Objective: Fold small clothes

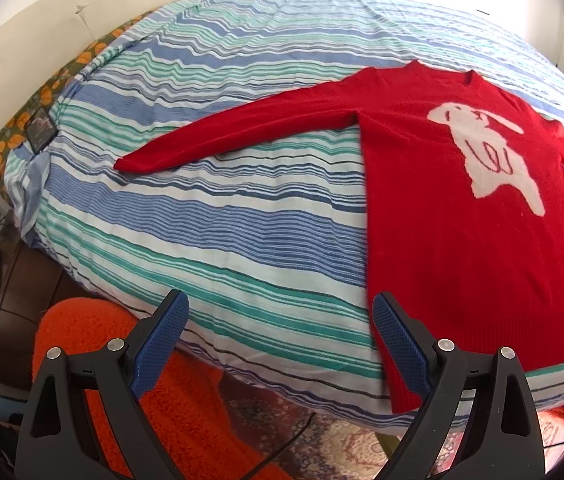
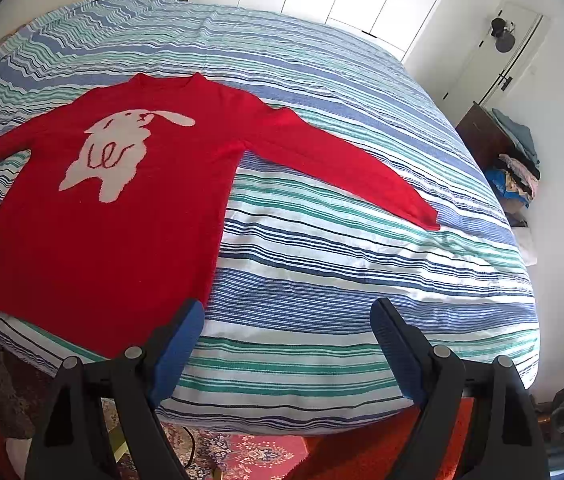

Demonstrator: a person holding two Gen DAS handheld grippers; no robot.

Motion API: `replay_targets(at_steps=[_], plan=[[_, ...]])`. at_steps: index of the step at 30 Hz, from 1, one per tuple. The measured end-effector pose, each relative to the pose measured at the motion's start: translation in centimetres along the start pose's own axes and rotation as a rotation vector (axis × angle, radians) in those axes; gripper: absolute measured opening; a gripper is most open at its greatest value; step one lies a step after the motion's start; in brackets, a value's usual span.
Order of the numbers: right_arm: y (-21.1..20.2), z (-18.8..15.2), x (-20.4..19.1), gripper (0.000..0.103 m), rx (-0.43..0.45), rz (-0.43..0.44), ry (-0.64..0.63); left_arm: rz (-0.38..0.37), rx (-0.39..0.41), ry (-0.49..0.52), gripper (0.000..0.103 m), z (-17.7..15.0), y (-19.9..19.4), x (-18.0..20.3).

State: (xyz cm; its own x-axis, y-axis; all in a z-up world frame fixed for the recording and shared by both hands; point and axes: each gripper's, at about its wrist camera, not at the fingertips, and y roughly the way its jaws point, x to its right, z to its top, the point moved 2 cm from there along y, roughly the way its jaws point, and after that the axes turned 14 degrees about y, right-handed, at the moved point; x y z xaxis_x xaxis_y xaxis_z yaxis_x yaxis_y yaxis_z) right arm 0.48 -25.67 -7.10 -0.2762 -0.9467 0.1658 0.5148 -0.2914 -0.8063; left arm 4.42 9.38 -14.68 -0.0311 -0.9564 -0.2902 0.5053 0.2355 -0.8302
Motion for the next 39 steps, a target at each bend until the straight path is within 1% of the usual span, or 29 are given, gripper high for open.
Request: replay_targets(at_steps=[2,3,5,6,7,8,9,10,12,14,15,17,18,21,23,25,26,27,28,29,30,32,34,36,39], plan=[[0.3,0.1,0.0,0.085,-0.002,0.007,-0.005,0.004,-0.004,0.001,0.094,0.1,0.1,0.0],[0.6,0.3,0.1,0.085,-0.003,0.024,-0.017,0.005,-0.006,0.0,0.094,0.1,0.2,0.0],[1.8,1.5,1.0,0.084,-0.019,0.108,-0.033,0.007,-0.008,-0.001,0.094,0.1,0.3,-0.1],[2.6,2.6,2.3,0.084,-0.026,0.156,-0.014,0.01,-0.01,-0.002,0.094,0.1,0.4,-0.2],[3.5,4.0,4.1,0.084,-0.019,0.202,0.033,0.014,-0.013,-0.005,0.094,0.1,0.5,-0.2],[4.4,5.5,6.4,0.084,-0.005,0.24,0.102,0.014,-0.015,-0.009,0.094,0.1,0.6,-0.3],[5.5,7.1,9.2,0.084,0.008,0.28,0.198,0.014,-0.018,-0.016,0.094,0.1,0.6,-0.4],[6.9,8.4,12.3,0.084,0.011,0.322,0.32,0.015,-0.021,-0.019,0.094,0.1,0.7,-0.5],[10.3,10.1,18.1,0.084,-0.029,0.403,0.579,0.021,-0.027,-0.022,0.094,0.1,0.8,-0.5],[14.2,10.3,22.5,0.083,-0.096,0.489,0.817,0.025,-0.032,-0.019,0.094,0.1,1.0,-0.4],[16.1,10.2,24.0,0.078,-0.123,0.515,0.908,0.028,-0.036,-0.014,0.094,0.1,1.1,-0.3],[19.1,9.8,25.9,0.071,-0.172,0.537,1.03,0.033,-0.045,-0.003,0.094,0.2,1.3,-0.1],[20.3,9.6,26.5,0.067,-0.189,0.529,1.078,0.037,-0.048,0.005,0.094,0.3,1.4,0.1],[23.0,9.1,27.4,0.063,-0.209,0.5,1.186,0.051,-0.051,0.026,0.094,0.4,1.5,0.5],[24.3,9.1,27.3,0.06,-0.214,0.472,1.211,0.059,-0.053,0.039,0.094,0.4,1.6,0.7],[25.3,9.1,27.2,0.056,-0.19,0.428,1.228,0.067,-0.06,0.053,0.094,0.5,1.8,0.9],[25.8,8.9,27.3,0.049,-0.178,0.401,1.238,0.07,-0.063,0.056,0.094,0.5,1.8,1.0],[26.2,8.7,27.4,0.037,-0.17,0.376,1.256,0.072,-0.064,0.057,0.094,0.5,1.8,1.0],[26.5,8.4,27.4,0.027,-0.171,0.353,1.269,0.072,-0.063,0.057,0.094,0.5,1.8,1.0],[26.7,8.3,27.5,0.008,-0.176,0.332,1.273,0.071,-0.061,0.054,0.094,0.5,1.8,1.0],[26.4,8.4,27.5,0.005,-0.172,0.327,1.274,0.068,-0.058,0.049,0.094,0.4,1.8,0.9],[24.7,9.9,27.3,0.005,-0.122,0.319,1.237,0.059,-0.059,0.041,0.094,0.2,1.9,0.7],[21.3,12.9,26.0,0.005,-0.045,0.375,1.144,0.045,-0.066,0.033,0.094,0.2,2.2,0.6],[16.8,16.7,23.6,0.005,0.034,0.461,1.012,0.025,-0.07,0.022,0.094,0.1,2.5,0.4],[9.1,22.4,17.4,0.005,0.136,0.611,0.797,0.006,-0.059,0.006,0.094,0.1,2.4,0.3]])
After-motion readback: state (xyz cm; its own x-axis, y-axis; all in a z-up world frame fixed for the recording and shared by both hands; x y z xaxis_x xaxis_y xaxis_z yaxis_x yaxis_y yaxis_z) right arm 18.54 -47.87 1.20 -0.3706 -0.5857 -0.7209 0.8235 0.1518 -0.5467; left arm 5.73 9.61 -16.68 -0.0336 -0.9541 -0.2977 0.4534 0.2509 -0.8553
